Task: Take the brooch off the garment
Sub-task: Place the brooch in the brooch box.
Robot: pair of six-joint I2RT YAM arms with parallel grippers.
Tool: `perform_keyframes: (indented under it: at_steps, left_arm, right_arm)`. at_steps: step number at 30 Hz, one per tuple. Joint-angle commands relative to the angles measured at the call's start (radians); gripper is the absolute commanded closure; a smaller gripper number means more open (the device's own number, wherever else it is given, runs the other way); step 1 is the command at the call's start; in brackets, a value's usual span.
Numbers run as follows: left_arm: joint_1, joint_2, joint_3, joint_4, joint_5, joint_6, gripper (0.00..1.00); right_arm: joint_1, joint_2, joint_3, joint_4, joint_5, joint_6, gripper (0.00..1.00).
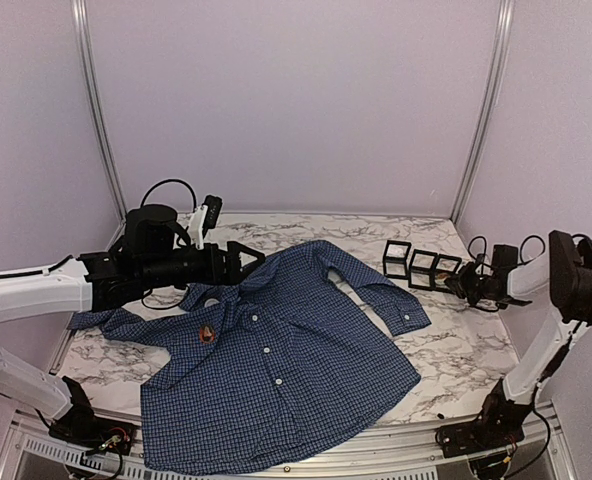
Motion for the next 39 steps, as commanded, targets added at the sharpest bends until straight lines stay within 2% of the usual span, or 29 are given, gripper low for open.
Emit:
perform_keyframes:
  at_steps: [1, 11, 16, 21, 33, 39]
  left_arm:
    - [0.007, 0.006, -0.001, 0.008, 0.000, -0.008, 0.01]
    - [0.007, 0.010, 0.001, 0.005, 0.001, -0.009, 0.01]
    - [0.007, 0.012, 0.001, 0.008, 0.002, -0.014, 0.01]
    - [0.007, 0.015, 0.003, 0.010, 0.005, -0.015, 0.01]
    - [0.007, 0.013, 0.003, 0.010, 0.004, -0.020, 0.01]
    - [0.007, 0.016, 0.003, 0.002, -0.011, -0.032, 0.01]
  right_arm:
    - [-0.013, 0.026, 0.045, 0.017, 0.018, -0.016, 1.00]
    - [-0.017, 0.054, 0.064, 0.003, 0.037, -0.028, 1.00]
    - [-0.017, 0.044, 0.070, -0.017, 0.056, -0.043, 0.92]
    - [-0.018, 0.041, 0.079, -0.043, 0.068, -0.060, 0.79]
    - [-0.018, -0.011, 0.095, -0.122, 0.134, -0.109, 0.64]
    - [-0.017, -0.071, 0.085, -0.166, 0.160, -0.153, 0.51]
